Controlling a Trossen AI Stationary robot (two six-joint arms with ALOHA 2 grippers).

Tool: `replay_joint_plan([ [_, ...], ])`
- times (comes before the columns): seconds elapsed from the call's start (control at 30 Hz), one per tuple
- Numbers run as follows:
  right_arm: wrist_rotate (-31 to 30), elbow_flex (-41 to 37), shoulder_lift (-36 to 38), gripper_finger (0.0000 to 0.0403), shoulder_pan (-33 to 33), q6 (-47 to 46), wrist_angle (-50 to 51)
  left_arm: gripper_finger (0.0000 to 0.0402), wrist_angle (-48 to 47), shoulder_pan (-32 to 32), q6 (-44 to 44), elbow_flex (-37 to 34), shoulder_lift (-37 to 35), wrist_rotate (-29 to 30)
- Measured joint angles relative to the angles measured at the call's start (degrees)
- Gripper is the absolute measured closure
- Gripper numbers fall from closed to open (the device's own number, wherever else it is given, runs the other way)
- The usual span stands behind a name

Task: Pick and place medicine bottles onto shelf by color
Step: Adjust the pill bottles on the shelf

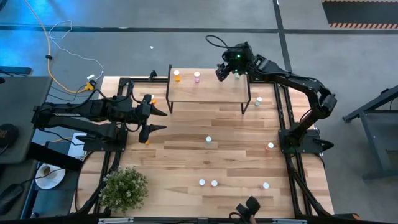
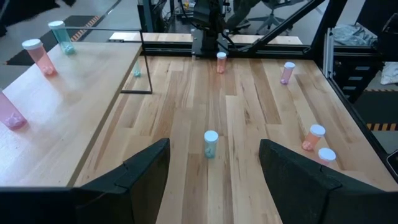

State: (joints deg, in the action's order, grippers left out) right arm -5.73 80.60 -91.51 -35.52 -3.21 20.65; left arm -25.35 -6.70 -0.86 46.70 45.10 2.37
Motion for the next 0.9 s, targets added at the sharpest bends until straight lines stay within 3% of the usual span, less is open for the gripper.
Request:
replay_joint_plan([
  [0.27,11.6,0.0,0.0,0.0201,2.0,8.1,0.0,0.0165,0.0,0.0,0.0,0.0,0.0,0.0],
  [0.9,12.5,0.0,-2.6,0.0201,5.4,15.7,-13.2,0.0165,-0.1,0.0,1.5,0.0,0.0,0.0],
])
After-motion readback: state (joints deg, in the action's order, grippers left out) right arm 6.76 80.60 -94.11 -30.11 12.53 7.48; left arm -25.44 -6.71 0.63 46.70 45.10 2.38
